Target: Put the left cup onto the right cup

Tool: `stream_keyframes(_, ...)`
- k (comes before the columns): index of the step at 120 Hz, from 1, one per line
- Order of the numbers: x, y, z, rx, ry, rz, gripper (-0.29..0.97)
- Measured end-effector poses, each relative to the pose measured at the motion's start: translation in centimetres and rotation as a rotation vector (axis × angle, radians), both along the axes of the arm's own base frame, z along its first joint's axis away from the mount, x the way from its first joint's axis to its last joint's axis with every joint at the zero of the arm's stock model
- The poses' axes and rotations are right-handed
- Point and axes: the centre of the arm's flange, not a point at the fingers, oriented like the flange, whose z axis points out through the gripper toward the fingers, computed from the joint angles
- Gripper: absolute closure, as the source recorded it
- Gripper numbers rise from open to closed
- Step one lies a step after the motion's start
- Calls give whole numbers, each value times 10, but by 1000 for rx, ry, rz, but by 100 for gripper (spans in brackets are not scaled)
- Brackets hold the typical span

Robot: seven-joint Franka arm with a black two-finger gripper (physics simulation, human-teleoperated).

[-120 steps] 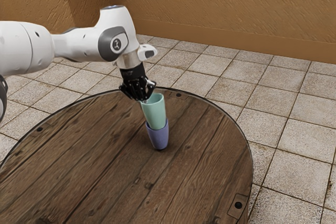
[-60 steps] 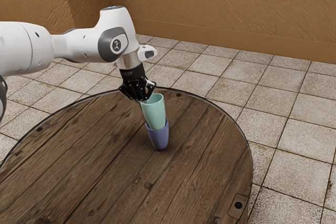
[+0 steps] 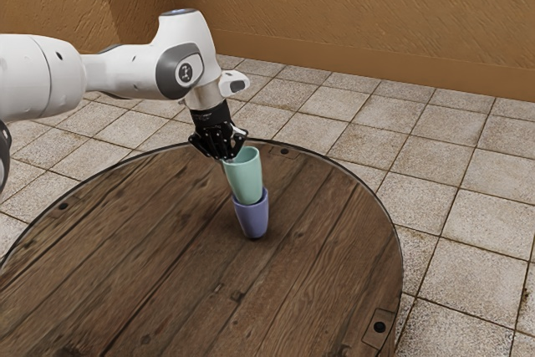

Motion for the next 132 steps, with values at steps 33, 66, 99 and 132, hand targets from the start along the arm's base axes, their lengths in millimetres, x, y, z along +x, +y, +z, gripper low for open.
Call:
stream_keyframes(33,-1,-2,-7,-2,-6,-2,51)
stream_keyframes(66,-1,-3,-3,-4,-18,-4,14)
stream_keyframes(99,-5,-4,4,-2,-25,-9,4)
stream_keyframes(132,-14,-10,18,15,-38,-32,1)
